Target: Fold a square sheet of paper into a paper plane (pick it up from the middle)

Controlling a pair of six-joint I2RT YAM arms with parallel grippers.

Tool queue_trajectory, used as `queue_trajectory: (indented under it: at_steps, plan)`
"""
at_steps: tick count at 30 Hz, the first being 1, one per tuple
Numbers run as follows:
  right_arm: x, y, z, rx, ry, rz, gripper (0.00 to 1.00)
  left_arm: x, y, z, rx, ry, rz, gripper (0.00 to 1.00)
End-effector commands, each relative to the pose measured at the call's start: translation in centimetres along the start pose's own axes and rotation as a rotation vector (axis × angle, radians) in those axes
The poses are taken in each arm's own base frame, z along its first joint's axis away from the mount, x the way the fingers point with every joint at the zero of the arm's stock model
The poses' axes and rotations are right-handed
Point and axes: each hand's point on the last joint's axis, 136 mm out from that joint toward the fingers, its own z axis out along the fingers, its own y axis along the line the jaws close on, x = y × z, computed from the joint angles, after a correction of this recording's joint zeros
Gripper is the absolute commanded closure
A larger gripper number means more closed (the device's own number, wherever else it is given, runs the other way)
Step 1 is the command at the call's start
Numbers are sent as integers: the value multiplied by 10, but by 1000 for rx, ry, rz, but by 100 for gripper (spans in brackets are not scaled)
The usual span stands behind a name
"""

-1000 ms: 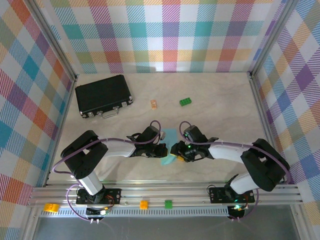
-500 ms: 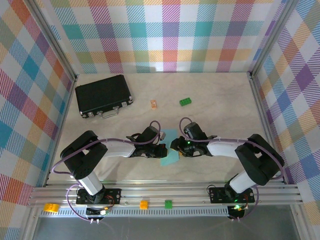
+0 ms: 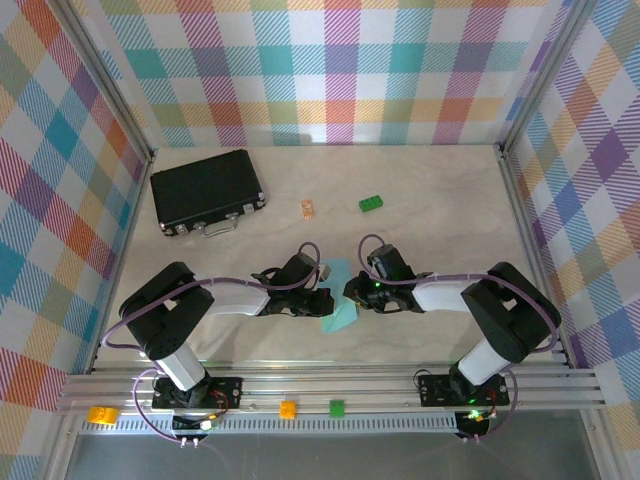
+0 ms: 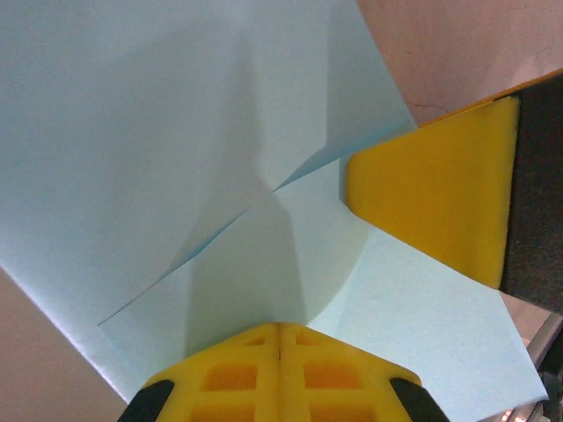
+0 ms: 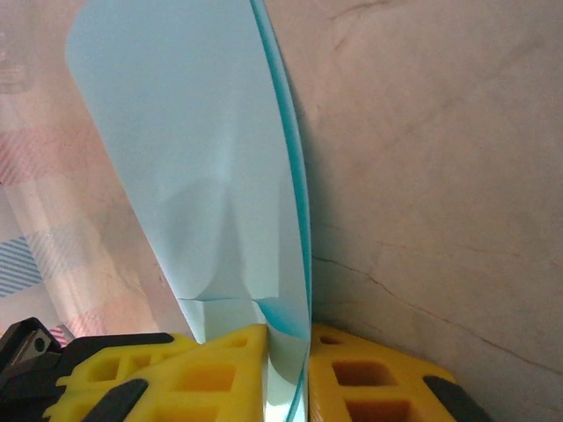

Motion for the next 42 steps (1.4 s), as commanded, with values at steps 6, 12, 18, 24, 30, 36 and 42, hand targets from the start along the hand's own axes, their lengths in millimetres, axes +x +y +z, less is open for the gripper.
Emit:
queue_trajectory:
  at_steps: [6, 12, 18, 24, 30, 36, 42]
  plan:
    - [0, -1, 0, -25, -2, -37, 86, 14, 10, -5, -29, 33, -30, 100]
    - [-1, 6, -5, -57, -9, -58, 91, 9, 3, -12, -4, 3, -29, 99]
    - [-4, 17, -12, -86, -25, -91, 95, 6, -5, -16, 24, -13, -28, 95]
    - [-8, 17, -24, -42, -61, -133, 95, 0, -1, -31, -4, -83, -26, 91]
    - [-14, 16, -39, 13, -110, -169, 96, -5, 2, -51, -15, -175, -25, 91]
    - [-21, 16, -68, 86, -189, -240, 96, -7, 15, -80, -63, -289, -27, 91]
    - [-26, 10, -107, 244, -293, -371, 97, -11, 29, -109, -114, -403, -50, 87]
